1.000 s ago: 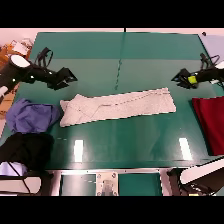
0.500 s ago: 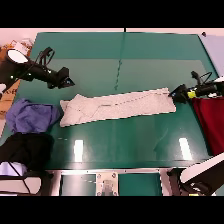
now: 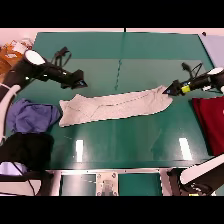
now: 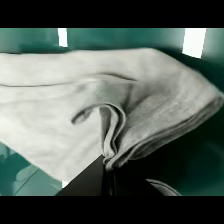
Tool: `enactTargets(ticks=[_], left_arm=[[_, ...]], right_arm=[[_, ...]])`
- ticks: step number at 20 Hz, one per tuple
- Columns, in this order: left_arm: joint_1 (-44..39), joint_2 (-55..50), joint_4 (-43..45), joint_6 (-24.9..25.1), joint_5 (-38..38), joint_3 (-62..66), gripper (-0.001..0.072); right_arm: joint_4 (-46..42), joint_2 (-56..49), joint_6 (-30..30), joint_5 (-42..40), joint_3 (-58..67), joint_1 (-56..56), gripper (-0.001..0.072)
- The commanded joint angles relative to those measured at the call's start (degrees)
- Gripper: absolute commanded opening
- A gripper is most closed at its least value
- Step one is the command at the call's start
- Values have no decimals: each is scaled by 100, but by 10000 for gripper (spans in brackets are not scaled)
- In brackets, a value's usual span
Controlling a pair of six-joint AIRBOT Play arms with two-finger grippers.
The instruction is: Fold the shirts.
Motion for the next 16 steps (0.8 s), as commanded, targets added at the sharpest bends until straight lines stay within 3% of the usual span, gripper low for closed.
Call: enactTargets(ticks=[1, 4, 8, 11, 16], left_arm=[[-798, -229, -28, 0, 599, 2, 27], [-1794, -807, -555, 105, 1394, 4, 27], [-2835, -1834, -2024, 651, 2428, 131, 27], [-3211, -2590, -2389, 645, 2468, 863, 27], [-3150, -2931, -2341, 645, 1731, 1419, 27]], right_arm=[[70, 1047, 247, 337, 61, -28, 11], [35, 2070, 660, 756, 59, -28, 11], [63, 3112, 955, 887, 61, -28, 11], [74, 3552, 1126, 887, 59, -13, 11], [72, 3552, 1139, 796, -216, 39, 12]])
